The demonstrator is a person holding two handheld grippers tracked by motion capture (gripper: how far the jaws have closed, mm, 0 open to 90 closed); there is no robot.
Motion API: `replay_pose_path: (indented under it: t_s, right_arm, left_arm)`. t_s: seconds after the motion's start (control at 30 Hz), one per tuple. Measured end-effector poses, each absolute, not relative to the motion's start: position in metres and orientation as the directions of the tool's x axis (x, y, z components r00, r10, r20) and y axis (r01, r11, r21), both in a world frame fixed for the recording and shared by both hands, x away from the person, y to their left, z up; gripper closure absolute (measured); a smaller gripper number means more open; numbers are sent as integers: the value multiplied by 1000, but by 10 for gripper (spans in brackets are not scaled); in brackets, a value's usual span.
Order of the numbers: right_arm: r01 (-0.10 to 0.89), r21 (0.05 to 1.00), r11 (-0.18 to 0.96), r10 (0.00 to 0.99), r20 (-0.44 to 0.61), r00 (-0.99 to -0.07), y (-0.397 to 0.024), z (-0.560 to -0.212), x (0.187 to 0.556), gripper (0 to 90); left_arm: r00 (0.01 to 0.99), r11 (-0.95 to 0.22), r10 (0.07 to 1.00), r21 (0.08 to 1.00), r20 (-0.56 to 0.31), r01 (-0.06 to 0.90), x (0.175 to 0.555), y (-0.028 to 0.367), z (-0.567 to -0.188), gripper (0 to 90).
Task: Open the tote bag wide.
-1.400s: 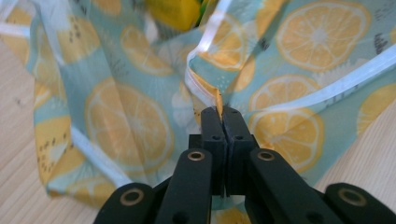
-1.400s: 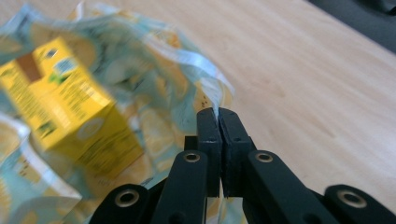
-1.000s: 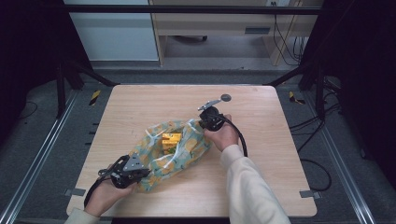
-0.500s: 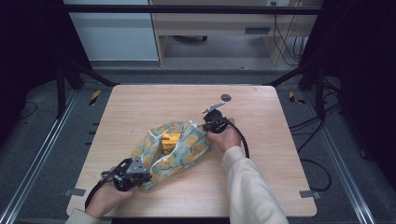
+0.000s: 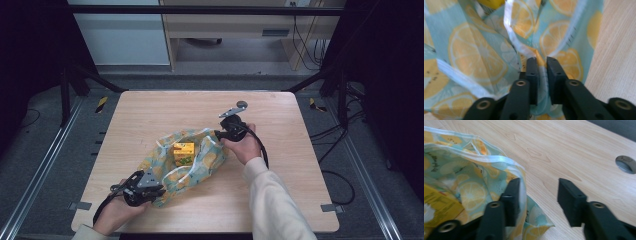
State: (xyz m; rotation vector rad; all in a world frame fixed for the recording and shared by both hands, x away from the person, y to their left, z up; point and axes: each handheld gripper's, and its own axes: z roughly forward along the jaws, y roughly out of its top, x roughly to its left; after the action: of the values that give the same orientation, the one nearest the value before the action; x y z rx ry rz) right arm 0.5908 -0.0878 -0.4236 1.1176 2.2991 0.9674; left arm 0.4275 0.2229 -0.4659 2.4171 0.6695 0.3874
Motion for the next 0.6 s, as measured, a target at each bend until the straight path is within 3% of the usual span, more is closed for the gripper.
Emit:
replay_pose_path:
  t_s: [0.07, 0.23, 0.37, 0.6]
  right_arm:
    - [508, 737, 445, 801, -74, -594, -88, -413, 586, 405]
    - [467, 764, 446, 791, -93, -604, -89, -386, 573, 308]
    - [434, 788, 437, 782, -95, -615, -92, -365, 559, 273]
    - [413, 793, 447, 771, -107, -628, -95, -346, 537, 242]
  left_arm:
    - [823, -688, 552, 629, 130, 362, 426, 224, -463, 710]
    - [802, -654, 582, 665, 138, 360, 424, 227, -458, 589]
    - [785, -623, 604, 697, 141, 354, 423, 228, -452, 460]
    - [764, -599, 627, 722, 154, 346, 423, 229, -443, 377]
